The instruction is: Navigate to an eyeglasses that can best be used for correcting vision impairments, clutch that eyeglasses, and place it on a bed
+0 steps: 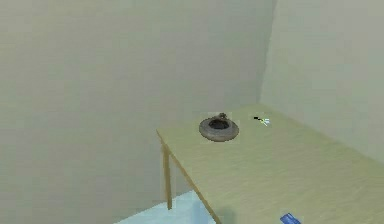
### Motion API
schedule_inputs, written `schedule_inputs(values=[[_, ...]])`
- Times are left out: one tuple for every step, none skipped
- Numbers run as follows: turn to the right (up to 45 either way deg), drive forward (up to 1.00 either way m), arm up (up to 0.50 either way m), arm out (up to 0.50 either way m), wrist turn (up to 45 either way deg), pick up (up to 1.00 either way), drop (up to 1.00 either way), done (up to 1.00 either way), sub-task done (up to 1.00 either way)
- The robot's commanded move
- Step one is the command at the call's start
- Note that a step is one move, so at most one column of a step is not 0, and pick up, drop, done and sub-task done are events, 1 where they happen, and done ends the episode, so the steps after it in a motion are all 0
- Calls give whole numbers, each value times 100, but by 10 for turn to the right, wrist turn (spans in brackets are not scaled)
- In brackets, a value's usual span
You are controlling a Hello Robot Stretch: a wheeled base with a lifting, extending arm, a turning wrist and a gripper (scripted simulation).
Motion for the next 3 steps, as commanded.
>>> schedule_inputs(values=[[-120, 0, 0, 0, 0, 0, 0, 0, 0], [0, 0, 50, 0, 0, 0, 0, 0, 0], [0, 0, 34, 0, 0, 0, 0, 0, 0]])
